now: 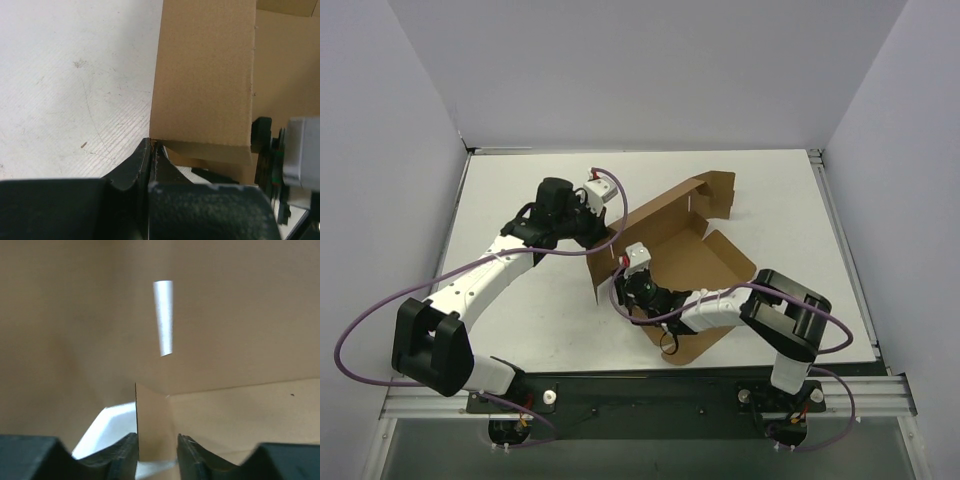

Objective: Fold the paper box

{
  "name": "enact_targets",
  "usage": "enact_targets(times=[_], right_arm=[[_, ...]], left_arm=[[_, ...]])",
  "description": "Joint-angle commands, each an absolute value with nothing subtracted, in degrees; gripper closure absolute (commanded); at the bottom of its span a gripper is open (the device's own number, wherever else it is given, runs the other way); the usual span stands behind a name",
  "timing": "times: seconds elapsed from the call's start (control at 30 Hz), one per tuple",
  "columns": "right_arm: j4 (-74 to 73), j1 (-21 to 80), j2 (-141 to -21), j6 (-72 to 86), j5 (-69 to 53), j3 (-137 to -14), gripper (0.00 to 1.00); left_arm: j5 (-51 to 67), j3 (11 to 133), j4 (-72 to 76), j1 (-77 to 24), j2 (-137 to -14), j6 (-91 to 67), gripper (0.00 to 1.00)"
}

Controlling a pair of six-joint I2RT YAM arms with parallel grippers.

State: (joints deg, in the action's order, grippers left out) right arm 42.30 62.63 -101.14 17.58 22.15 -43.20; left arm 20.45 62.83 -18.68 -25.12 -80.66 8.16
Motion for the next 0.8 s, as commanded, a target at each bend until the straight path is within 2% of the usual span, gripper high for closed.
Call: enact_targets(times=[0.0, 0.17, 0.3, 0.5, 0.63, 0.73, 0.77], right_arm=[[44.0, 57.8, -99.1, 26.7, 17.8, -42.8, 0.68], [44.4, 54.8, -100.5, 31.6, 14.7, -42.5, 0.75], [43.4, 53.3, -100.5, 35.8, 16.3, -41.0, 0.86], [38.8, 52.5, -102.8, 37.7, 17.7, -41.9, 0.88], [36.4, 52.5, -102.2, 40.5, 21.3, -40.5, 0.84], [34.1, 52.0, -98.2, 40.5, 22.7, -39.6, 0.73], [33.4, 51.8, -96.8, 40.8, 22.7, -39.2, 0.64]], left_arm=[[21.5, 64.3, -21.2, -24.9, -80.5, 8.9, 1.00], [21.6, 64.2, -21.2, -24.9, -80.5, 9.1, 1.00], [21.4, 64.2, -21.2, -24.9, -80.4, 9.1, 1.00], [21.8, 64.1, -21.0, -25.0, -80.3, 9.1, 1.00], [21.7, 63.9, -20.9, -25.0, -79.9, 9.4, 1.00], [21.4, 63.6, -20.9, -25.0, -79.8, 9.7, 1.00], [21.4, 63.6, -20.8, -25.0, -79.8, 9.7, 1.00]])
